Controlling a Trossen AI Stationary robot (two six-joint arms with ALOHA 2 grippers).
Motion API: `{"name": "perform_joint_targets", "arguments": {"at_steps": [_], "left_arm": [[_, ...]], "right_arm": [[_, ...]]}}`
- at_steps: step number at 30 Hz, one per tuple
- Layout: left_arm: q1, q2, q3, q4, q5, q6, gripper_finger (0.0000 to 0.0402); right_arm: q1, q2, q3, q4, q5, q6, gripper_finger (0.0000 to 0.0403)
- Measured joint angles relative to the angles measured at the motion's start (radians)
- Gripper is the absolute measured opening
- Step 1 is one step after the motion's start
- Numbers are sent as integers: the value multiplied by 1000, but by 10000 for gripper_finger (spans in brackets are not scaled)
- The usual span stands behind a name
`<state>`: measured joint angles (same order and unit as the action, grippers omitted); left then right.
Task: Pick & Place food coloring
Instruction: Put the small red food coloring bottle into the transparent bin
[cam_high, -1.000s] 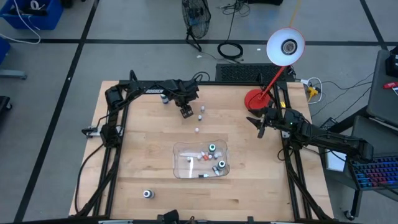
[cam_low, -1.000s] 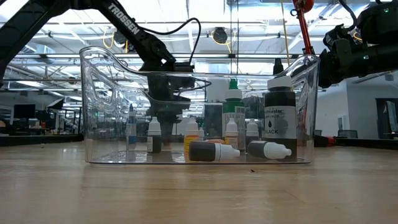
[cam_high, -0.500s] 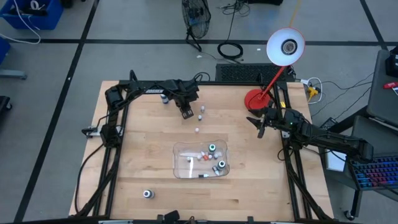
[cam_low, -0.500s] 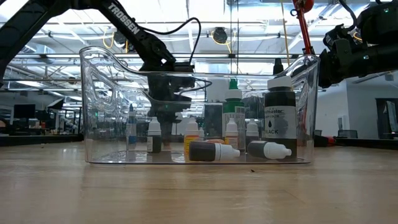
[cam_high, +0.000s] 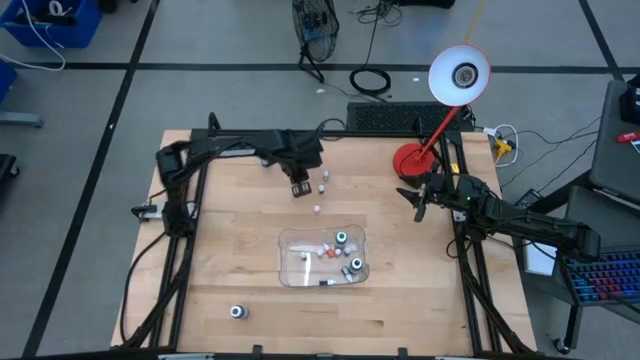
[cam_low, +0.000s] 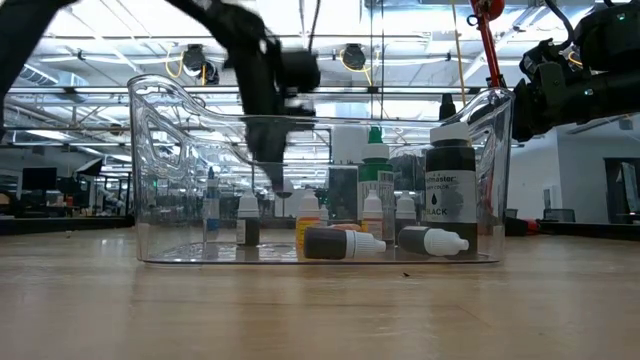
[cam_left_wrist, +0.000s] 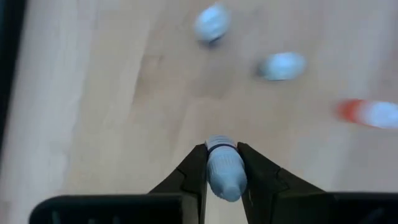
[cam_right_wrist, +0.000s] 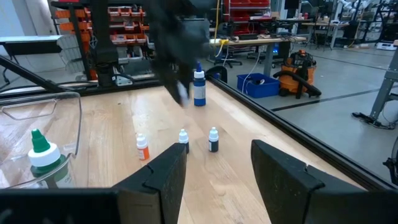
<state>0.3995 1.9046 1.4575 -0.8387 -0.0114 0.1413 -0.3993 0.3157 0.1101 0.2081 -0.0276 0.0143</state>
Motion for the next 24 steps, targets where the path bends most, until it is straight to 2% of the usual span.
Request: {"name": "perform_joint_targets", "arguments": {"at_steps": [4, 9, 12, 18, 24], "left_arm": [[-121, -127, 1, -53, -46, -31, 67], [-322, -267, 1, -153, -98, -177, 67], [-461, -303, 1, -169, -132, -266, 67], [-681, -275, 1, -165, -225, -387, 67], [-767, -173, 1, -96, -209, -433, 67]], "right_arm": [[0, 0, 0, 0, 0, 0, 171], [0, 0, 0, 0, 0, 0, 171], [0, 0, 0, 0, 0, 0, 171], [0, 0, 0, -1, 0, 0, 171], [0, 0, 0, -1, 0, 0, 171]]}}
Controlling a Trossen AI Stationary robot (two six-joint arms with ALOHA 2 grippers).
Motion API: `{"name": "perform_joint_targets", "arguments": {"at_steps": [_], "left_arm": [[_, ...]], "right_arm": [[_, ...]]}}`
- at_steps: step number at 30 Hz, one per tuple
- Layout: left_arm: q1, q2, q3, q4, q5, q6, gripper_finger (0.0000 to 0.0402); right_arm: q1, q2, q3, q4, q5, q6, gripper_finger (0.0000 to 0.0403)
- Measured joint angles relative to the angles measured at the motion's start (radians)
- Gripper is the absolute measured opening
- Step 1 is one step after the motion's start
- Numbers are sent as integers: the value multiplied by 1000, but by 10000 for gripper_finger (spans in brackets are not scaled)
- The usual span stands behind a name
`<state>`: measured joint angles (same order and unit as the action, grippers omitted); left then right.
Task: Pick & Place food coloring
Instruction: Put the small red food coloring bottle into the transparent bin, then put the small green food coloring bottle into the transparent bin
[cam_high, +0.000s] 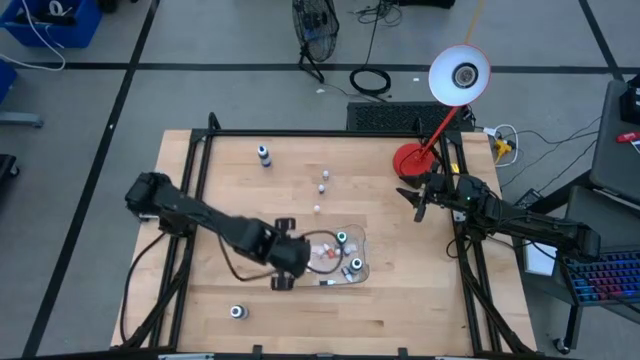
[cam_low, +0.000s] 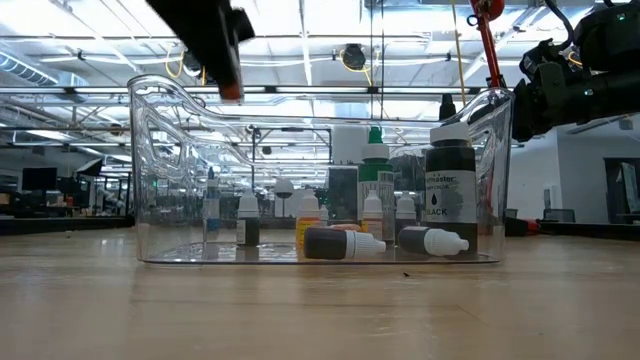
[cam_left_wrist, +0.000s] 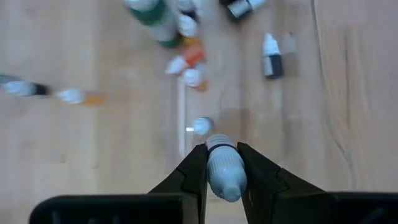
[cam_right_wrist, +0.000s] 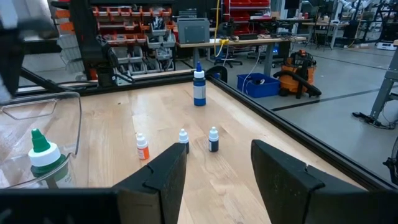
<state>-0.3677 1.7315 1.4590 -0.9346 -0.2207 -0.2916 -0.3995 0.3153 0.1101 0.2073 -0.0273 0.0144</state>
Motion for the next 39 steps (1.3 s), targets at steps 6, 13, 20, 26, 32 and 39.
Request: {"name": "perform_joint_targets", "arguments": {"at_steps": [6, 13, 20, 26, 32, 39], "left_arm": [[14, 135, 0, 114, 71, 38, 67], [87, 250, 0, 209, 192, 85, 67], [135, 288, 0, 210, 253, 99, 67], [139, 291, 0, 221, 273, 104, 67], [138, 291, 0, 235, 273, 80, 119], [137, 291, 0, 237, 273, 73, 165]], "right_arm": [[0, 0, 0, 0, 0, 0, 171], [0, 0, 0, 0, 0, 0, 171], [0, 0, 0, -1, 0, 0, 171], [0, 0, 0, -1, 0, 0, 171], [0, 0, 0, -1, 0, 0, 171], [0, 0, 0, -1, 0, 0, 171]]}}
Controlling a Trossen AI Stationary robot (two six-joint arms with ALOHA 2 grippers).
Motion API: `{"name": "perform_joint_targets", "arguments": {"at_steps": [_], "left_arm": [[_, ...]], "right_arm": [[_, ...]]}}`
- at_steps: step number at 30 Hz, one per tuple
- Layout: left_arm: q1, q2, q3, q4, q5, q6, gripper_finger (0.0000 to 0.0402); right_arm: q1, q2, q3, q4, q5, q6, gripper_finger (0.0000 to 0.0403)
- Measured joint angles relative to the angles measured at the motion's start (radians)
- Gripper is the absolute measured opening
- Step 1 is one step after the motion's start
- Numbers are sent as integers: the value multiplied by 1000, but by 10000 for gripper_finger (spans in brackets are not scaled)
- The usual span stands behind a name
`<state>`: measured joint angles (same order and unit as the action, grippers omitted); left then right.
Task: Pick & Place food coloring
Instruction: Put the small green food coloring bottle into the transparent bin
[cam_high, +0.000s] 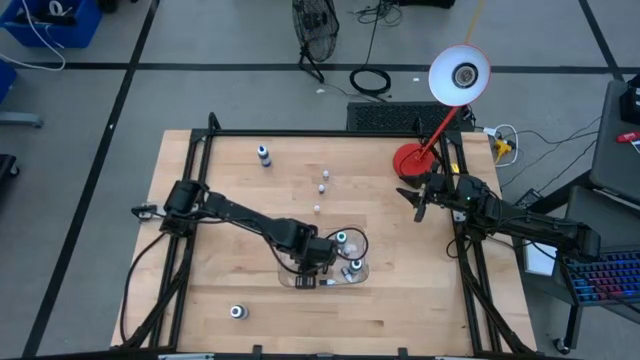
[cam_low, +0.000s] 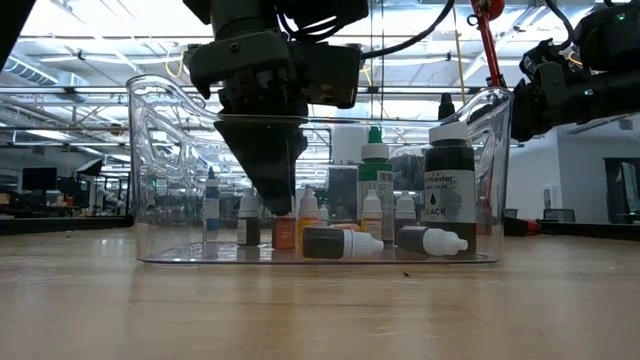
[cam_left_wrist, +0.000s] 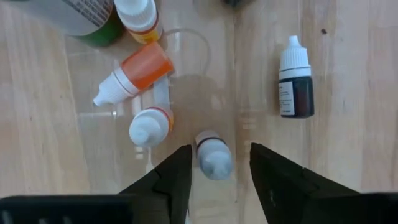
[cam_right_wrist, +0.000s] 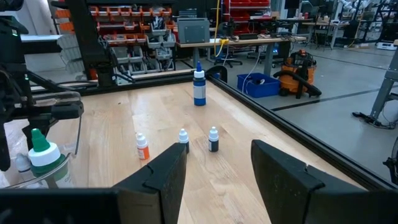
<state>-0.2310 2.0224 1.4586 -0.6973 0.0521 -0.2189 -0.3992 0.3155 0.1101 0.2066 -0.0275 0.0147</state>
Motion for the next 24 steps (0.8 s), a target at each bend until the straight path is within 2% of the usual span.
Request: {"name": "perform_joint_targets", "arguments": {"at_steps": [7, 12, 15, 21, 24], "left_arm": [[1, -10, 0, -1, 0, 3, 169], [7, -95, 0, -20, -9, 6, 169], [22, -175, 0, -62, -75, 34, 170], [86, -338, 0, -110, -307, 166, 170], [156, -362, 0, -116, -280, 234, 170]], "right_arm": [[0, 0, 0, 0, 0, 0, 171], [0, 0, 0, 0, 0, 0, 171], [0, 0, 0, 0, 0, 0, 171], [0, 0, 0, 0, 0, 0, 171], [0, 0, 0, 0, 0, 0, 171]]}}
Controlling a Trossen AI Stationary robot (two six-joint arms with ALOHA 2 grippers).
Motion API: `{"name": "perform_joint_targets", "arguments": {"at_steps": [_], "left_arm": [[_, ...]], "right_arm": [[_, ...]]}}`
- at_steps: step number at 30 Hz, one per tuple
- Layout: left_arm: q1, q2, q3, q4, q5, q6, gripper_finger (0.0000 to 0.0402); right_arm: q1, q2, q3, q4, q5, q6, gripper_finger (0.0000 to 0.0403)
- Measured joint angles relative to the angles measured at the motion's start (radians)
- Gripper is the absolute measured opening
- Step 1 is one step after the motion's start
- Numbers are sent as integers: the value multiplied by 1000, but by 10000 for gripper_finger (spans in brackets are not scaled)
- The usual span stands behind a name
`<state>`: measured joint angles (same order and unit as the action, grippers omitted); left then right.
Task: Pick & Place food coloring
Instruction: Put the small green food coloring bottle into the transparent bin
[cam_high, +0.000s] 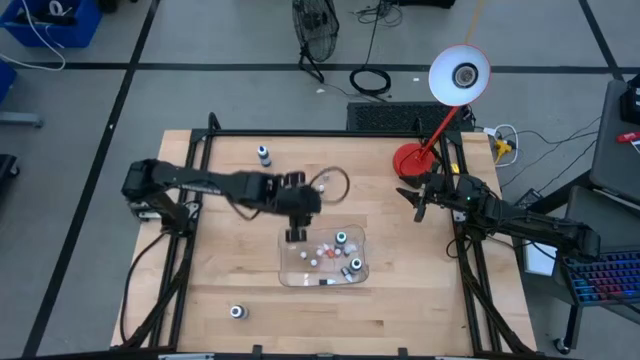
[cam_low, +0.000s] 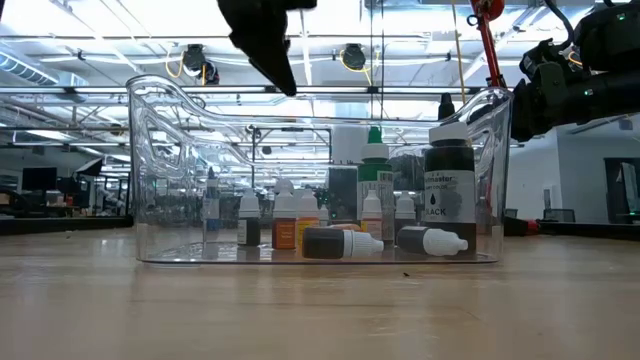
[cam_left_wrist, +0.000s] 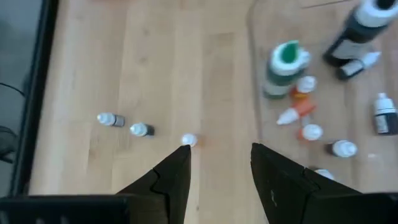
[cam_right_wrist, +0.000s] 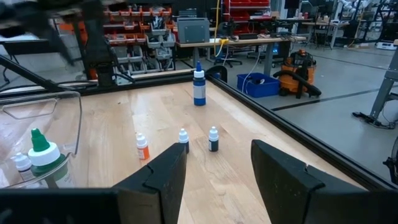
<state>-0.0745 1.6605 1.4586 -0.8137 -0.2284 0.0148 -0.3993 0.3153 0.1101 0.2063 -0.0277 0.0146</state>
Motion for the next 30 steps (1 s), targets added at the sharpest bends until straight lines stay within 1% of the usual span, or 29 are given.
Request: {"name": "perform_joint_targets", "arguments": {"at_steps": [2, 6, 8, 10, 11, 13, 15, 17, 20, 23, 26, 30], "left_arm": [[51, 0, 0, -1, 24, 25, 171], [169, 25, -1, 34, 19, 83, 172], [238, 39, -2, 83, 45, 76, 177], [308, 44, -1, 141, 93, 52, 185], [343, 52, 4, 142, 122, 40, 190], [403, 92, 58, 109, 156, 0, 199], [450, 146, 137, 19, 165, -31, 207], [475, 214, 232, -66, 161, -40, 212], [477, 320, 363, -137, 173, -21, 213], [475, 415, 454, -183, 198, 10, 214], [478, 487, 501, -195, 203, 25, 214], [491, 548, 512, -206, 214, 23, 214]], "right_arm": [[0, 0, 0, 0, 0, 0, 171], [0, 0, 0, 0, 0, 0, 171], [0, 0, 0, 0, 0, 0, 171], [0, 0, 0, 0, 0, 0, 171], [0, 0, 0, 2, 0, 0, 171], [0, 0, 0, 0, 0, 0, 171], [0, 0, 0, 3, 0, 0, 171], [0, 1, 1, 1, 1, 0, 171], [0, 3, 1, 0, 1, 0, 171], [0, 3, 1, 0, 0, 0, 171], [0, 4, 1, 0, 0, 0, 171], [0, 4, 1, 0, 0, 0, 171]]}}
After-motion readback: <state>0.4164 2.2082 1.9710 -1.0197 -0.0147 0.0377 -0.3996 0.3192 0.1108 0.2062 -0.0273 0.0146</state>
